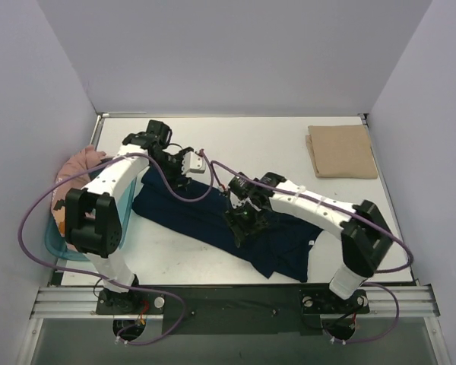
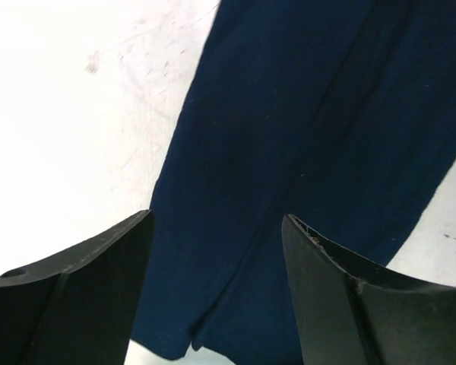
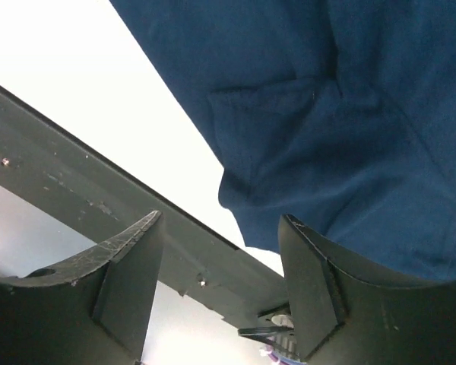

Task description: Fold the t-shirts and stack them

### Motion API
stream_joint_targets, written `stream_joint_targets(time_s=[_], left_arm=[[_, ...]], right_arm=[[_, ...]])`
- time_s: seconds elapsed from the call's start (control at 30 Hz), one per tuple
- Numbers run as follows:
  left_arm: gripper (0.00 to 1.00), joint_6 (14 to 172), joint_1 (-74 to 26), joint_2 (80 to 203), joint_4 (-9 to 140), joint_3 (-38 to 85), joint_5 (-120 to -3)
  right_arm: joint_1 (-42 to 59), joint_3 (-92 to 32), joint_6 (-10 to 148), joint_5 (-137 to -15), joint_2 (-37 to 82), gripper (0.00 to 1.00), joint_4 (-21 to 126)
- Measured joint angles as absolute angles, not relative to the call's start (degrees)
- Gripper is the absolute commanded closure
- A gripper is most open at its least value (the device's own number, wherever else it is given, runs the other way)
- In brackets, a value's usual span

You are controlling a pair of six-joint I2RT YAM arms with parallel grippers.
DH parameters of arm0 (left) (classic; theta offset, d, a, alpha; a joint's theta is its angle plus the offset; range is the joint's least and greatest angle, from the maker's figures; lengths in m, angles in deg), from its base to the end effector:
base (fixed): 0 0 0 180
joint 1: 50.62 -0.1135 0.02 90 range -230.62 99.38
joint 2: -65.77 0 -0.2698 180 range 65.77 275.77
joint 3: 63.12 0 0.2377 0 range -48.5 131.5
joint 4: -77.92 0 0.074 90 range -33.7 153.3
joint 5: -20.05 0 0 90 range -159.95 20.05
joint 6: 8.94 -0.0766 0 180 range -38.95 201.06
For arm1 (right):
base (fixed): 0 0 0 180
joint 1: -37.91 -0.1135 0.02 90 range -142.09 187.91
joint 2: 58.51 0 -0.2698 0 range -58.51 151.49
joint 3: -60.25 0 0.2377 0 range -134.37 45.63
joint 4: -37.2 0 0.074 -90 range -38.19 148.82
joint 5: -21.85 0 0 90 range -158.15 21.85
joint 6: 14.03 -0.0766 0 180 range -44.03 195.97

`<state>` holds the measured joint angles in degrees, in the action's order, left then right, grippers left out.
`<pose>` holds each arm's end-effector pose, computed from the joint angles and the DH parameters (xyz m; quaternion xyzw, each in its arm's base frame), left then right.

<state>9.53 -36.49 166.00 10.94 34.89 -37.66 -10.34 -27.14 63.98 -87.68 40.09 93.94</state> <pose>0.3340 -0.1263 0.2401 0.6791 0.6588 -0.1566 0.2834 0.2129 0.2770 0.1986 -0.3318 0.9092 0.2386 0.0795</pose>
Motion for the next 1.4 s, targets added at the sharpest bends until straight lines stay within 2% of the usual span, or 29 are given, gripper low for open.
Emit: stream_joint_targets(time_s=[0.03,0.07,0.13,0.3,0.43,0.57,0.8,0.87,0.9,0.93,0.97,1.03,1.23,1.4], left_arm=[[0.31,8.74,-36.01,166.02,10.29,34.89,-37.11],[0.35,7.91,-35.53,166.02,9.44,34.89,-36.65],[0.38,5.68,-34.35,166.0,7.51,34.87,-36.09],[0.39,0.44,-28.1,165.63,3.49,32.53,-35.47],[0.39,-0.26,-17.98,165.58,4.15,28.53,-37.0],[0.35,-0.22,-8.38,165.52,6.83,24.82,-38.36],[0.35,2.36,-1.61,164.27,14.31,17.43,-41.55],[0.35,4.41,-0.56,164.12,17.68,16.8,-42.53],[0.35,5.11,-0.21,164.01,19.12,16.51,-42.86],[0.35,5.79,0.14,163.77,20.76,16.1,-43.17],[0.35,6.38,0.58,163.53,22.07,15.66,-43.41],[0.35,7.39,1.3,163.07,23.93,14.78,-43.93],[0.35,11.19,4.25,162.76,26.4,14.19,-44.22],[0.43,14.56,6.35,162.74,30.48,13.25,-45.03]], right_arm=[[-11.15,-25.77,61.88,-86.26,37.78,0.45,92.44],[-11.52,-24.11,59.72,-84.94,34.96,0.51,91.85],[-11.82,-19.45,54.69,-83.35,28.38,0.61,90.53],[-8.35,0.79,36.57,-80.83,9.86,0.6,89.44],[-7.61,13.53,24.9,-81.69,3.99,0.59,86.95],[-6.6,19.56,17.88,-83.04,2.0,0.59,80.83],[-5.9,20.64,12.46,-88.51,8.73,0.62,69.64],[-5.88,20.29,12.09,-89.91,10.43,0.7,67.56],[-5.88,20.22,12.07,-90.23,10.91,0.8,66.86],[-5.88,20.22,12.05,-90.5,11.39,0.85,66.19],[-5.84,20.22,12.18,-90.45,11.74,0.95,65.79],[-5.6,20.22,12.22,-90.04,12.18,1.0,65.53],[-5.53,20.26,11.74,-88.64,9.97,1.0,66.82],[-5.7,20.26,11.67,-88.35,4.55,1.0,69.84]])
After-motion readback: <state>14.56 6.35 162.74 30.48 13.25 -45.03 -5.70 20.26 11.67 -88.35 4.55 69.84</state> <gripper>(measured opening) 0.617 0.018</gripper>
